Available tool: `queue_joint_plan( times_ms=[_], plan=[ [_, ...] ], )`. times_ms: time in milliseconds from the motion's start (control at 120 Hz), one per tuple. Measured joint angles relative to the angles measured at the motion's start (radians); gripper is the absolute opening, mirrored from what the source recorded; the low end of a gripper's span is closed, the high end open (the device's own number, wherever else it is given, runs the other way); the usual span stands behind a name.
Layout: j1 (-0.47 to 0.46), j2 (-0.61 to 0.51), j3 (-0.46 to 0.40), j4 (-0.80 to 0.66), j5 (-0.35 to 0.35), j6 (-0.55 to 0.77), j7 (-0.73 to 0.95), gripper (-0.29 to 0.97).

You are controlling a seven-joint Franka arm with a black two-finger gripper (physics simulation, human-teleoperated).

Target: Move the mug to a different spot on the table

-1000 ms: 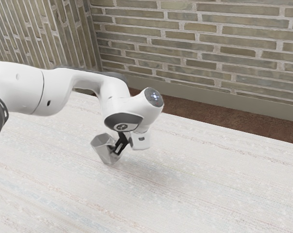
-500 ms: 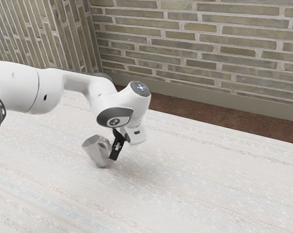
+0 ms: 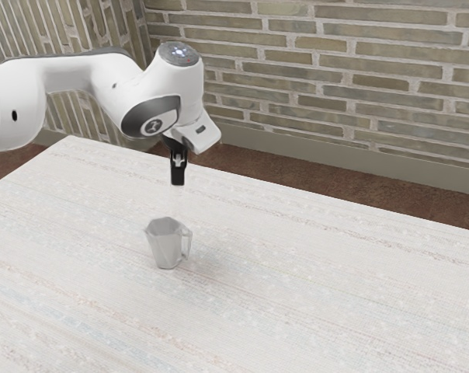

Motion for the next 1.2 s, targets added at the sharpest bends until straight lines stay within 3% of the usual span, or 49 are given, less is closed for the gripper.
queue_joint_plan(
  times_ms=[367,1200],
  plan=[
    [0.060,0.001,0.000,0.173,-0.163,-0.012,-0.092,0.68],
    [0.081,0.001,0.002,0.164,-0.187,-0.020,-0.249,0.68]
  ],
)
